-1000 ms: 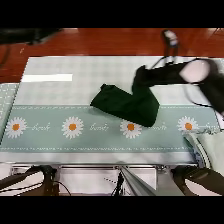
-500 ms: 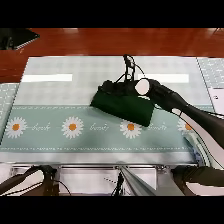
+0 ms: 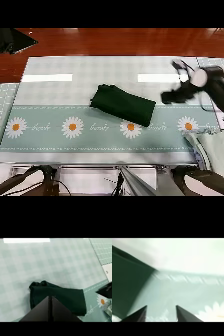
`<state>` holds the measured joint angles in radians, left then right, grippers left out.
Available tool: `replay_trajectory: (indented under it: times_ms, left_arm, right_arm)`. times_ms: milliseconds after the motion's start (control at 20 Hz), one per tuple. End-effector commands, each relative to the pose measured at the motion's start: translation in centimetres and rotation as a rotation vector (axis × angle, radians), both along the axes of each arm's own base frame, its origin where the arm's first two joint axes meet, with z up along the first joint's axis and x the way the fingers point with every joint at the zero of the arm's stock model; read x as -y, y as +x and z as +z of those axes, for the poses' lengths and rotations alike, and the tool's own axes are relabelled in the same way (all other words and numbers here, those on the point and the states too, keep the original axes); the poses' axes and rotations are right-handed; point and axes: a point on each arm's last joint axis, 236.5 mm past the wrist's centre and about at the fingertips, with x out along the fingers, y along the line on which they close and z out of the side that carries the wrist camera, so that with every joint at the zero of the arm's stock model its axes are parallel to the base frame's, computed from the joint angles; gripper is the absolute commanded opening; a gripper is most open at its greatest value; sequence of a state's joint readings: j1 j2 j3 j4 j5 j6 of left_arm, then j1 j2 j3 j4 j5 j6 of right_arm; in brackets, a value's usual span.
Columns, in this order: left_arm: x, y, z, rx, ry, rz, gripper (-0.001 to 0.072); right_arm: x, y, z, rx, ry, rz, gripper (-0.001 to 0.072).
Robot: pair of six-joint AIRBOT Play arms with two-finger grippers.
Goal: Fold the shirts.
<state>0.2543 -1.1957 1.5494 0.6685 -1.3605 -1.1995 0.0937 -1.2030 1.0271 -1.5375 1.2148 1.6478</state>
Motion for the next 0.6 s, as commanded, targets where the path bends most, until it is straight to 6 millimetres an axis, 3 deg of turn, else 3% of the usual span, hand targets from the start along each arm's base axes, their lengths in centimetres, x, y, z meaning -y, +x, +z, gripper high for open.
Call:
replay_trajectory:
  times_ms: [0, 100, 200, 400, 550]
  left_arm:
    - [-0.2, -0.2, -0.4, -0.010, 0.015, -0.002, 0.0021]
    - [-0.3, -0.2, -0.6, -0.015, 0.027, 0.000, 0.0021]
    - [-0.5, -0.2, -0.7, -0.019, 0.033, 0.004, 0.0021]
    - [-0.3, -0.6, -1.0, -0.035, 0.035, -0.011, 0.0020]
    - [-0.1, -1.1, -1.3, -0.063, 0.029, -0.023, 0.0020]
  right_arm:
    - [2.3, -5.8, -3.4, -0.090, 0.182, -0.218, 0.0596]
    - [-2.2, -4.9, -4.4, -0.017, 0.457, -0.305, 0.0604]
    - [-5.6, -2.9, -4.5, 0.074, 0.653, -0.379, 0.0605]
    - [-8.6, -0.1, -6.3, 0.138, 0.722, -0.473, 0.0605]
    - [-11.1, 0.5, -8.6, 0.115, 0.735, -0.536, 0.0593]
